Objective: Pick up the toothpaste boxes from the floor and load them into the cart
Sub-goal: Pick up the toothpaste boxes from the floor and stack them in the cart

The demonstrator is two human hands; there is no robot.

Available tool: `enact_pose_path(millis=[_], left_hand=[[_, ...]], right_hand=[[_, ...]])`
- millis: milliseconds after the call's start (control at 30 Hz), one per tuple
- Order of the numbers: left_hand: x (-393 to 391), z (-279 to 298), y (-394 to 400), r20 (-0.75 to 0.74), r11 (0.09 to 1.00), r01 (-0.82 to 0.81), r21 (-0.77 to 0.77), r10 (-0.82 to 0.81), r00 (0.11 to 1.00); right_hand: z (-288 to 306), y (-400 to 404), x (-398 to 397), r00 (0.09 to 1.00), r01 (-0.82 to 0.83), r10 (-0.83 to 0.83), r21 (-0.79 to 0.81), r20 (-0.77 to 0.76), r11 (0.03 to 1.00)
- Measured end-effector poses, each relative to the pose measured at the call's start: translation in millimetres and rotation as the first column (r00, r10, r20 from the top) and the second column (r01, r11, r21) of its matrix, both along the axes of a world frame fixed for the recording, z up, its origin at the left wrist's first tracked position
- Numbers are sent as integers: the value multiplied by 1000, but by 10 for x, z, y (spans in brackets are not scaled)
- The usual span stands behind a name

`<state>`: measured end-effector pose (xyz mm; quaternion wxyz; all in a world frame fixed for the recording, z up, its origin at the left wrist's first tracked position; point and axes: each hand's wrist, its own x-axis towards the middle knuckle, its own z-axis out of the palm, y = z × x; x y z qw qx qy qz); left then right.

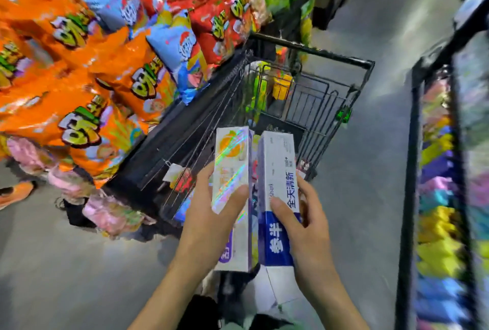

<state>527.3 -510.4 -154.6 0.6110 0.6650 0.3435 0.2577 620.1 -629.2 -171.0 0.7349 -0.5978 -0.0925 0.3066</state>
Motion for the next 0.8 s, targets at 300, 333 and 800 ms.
enact_pose_path(millis=[300,333,800], left_hand=[[1083,-718,1328,-309,981,187,-53,-194,931],[1229,-821,1457,-331,978,198,-66,-208,921],[2784,-3218,2232,-692,844,443,302,-126,711]], right_hand=[[-605,1111,721,943,333,-329,-138,52,933],[-723,1251,811,928,371,-369,-157,48,915],[-3035,2179,1908,790,601,-603,-329,108,728]])
